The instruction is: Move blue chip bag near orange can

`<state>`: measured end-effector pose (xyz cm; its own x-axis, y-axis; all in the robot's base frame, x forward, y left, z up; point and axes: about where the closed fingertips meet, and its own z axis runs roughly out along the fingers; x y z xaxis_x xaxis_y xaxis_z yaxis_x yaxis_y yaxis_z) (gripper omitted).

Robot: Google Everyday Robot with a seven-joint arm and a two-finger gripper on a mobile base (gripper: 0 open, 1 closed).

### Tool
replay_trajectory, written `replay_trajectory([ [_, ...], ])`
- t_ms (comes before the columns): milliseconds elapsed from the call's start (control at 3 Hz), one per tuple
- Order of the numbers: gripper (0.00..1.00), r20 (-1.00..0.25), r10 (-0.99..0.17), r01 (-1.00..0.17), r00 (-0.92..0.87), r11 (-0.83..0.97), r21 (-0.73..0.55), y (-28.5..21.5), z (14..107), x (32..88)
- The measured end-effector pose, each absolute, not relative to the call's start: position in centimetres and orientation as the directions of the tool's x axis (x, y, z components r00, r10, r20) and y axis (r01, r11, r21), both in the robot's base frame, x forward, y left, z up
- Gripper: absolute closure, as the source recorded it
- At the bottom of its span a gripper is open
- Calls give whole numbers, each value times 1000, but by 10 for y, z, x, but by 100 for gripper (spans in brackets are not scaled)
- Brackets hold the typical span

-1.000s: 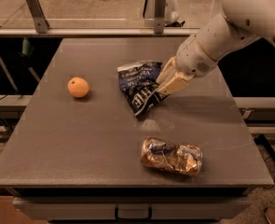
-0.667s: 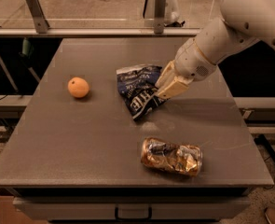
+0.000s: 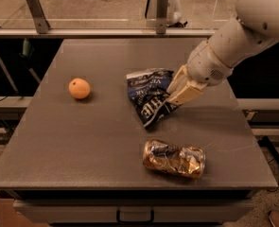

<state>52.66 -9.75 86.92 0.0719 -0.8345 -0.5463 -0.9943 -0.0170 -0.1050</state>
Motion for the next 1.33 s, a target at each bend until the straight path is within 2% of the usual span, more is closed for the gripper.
replay_trajectory([
  [667,100,-499,-867,-997,16,24,-74,-123,883,504],
  [1000,84,-488,-873,-998,-18,48,-49,-129,881,495],
  [1333,59,-476,-878,-997,-45,69,-34,-136,881,488],
])
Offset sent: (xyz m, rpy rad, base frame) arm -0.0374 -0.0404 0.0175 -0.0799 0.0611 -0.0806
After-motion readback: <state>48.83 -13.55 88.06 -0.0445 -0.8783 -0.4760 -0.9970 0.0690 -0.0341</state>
